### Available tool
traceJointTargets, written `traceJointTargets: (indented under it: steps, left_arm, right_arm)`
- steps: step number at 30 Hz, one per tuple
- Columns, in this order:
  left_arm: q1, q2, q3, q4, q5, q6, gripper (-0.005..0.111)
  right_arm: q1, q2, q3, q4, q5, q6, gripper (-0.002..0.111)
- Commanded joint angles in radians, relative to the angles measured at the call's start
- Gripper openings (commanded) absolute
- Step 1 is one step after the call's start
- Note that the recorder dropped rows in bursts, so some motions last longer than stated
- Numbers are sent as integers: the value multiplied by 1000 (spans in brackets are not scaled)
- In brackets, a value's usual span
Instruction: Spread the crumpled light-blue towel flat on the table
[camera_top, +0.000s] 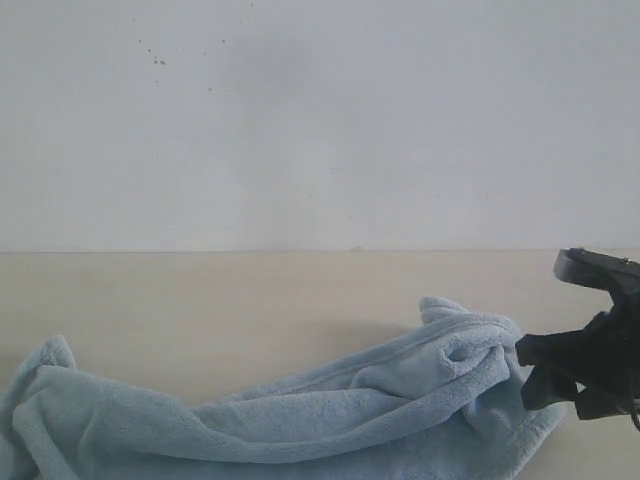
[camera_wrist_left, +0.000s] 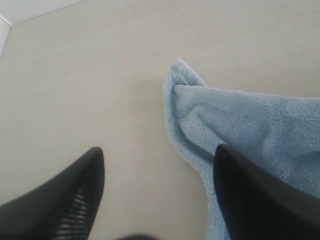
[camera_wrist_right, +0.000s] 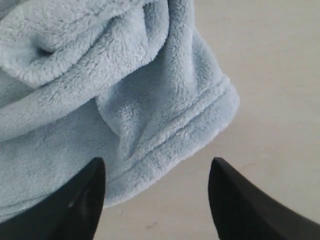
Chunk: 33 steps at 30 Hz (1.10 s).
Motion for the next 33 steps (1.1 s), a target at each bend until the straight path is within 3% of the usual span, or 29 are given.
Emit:
traceJointTargets:
  steps: [1, 14, 19, 21, 22, 23, 24, 27, 28, 30, 33]
  left_arm:
    - [2, -5, 3, -8, -11, 5, 60]
    - [2, -5, 3, -8, -9, 11, 60]
    - [2, -5, 3, -11, -10, 20, 60]
    - [2, -5, 3, -28, -3, 24, 60]
    - [2, -5, 3, -30, -3, 35, 60]
    - [2, -5, 3, -30, -3, 42, 59]
    - [2, -5, 3, -30, -3, 42, 59]
    - [2, -5, 3, -30, -3, 42, 59]
    - [2, -5, 3, -30, -3, 42, 59]
    - [2, -5, 3, -35, -7, 42, 59]
    - [2, -6, 3, -63, -9, 73, 59]
  right_arm:
    - [-9, 70, 2, 78, 24, -55, 58]
    - [-9, 190, 48, 295, -60, -273, 58]
    - [-9, 203, 46, 636, -63, -554, 57]
    - [-9, 203, 46, 647, -101, -556, 40]
    - [-9, 198, 46, 647, -107, -575, 20]
    - [-9, 192, 46, 647, -107, -575, 11]
    - [-9, 159, 48, 631, -107, -575, 0]
    - [-9, 43, 48, 446, -127, -484, 8]
    - [-9, -25, 48, 223, -116, -303, 9]
    - [-9, -87, 48, 15, -87, -85, 9]
    - [-7, -198, 48, -115, -43, 4, 9]
